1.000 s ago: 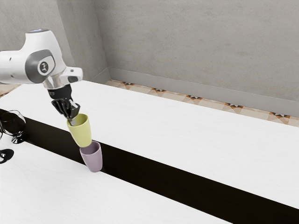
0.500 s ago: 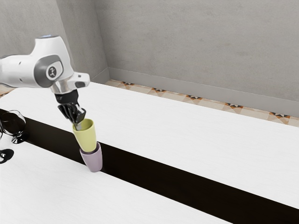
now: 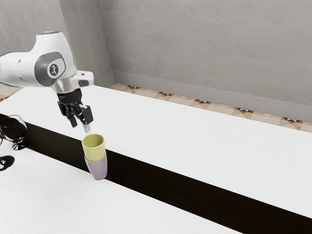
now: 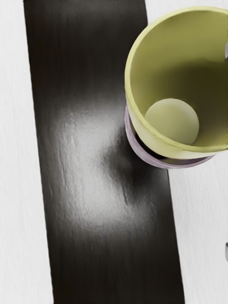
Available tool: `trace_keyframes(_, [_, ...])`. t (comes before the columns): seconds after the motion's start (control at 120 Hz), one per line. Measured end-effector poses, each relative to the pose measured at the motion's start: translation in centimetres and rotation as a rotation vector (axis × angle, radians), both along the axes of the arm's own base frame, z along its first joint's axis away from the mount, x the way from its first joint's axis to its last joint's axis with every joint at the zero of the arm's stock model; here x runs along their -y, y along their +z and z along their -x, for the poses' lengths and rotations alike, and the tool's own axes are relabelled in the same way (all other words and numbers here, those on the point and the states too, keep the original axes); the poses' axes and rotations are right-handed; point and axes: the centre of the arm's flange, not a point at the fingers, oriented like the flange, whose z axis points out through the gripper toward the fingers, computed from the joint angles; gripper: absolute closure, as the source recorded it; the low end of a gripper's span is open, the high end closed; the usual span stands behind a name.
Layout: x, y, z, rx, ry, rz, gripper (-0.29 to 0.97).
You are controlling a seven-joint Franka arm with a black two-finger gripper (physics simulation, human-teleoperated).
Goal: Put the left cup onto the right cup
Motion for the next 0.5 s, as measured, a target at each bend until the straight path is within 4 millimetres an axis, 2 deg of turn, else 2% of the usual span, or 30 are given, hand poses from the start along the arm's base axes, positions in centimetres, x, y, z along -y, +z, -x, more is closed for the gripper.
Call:
trace_keyframes(0.083, [0.2, 1.2, -0.3, 0.01, -0.004, -0.001, 0.13])
trace_keyframes(0.242, [1.1, 4.9, -1.4, 0.031, -0.023, -0.01, 0.06])
trace_keyframes(0.5, [4.2, 10.9, -2.2, 0.032, -0.049, -0.025, 0.02])
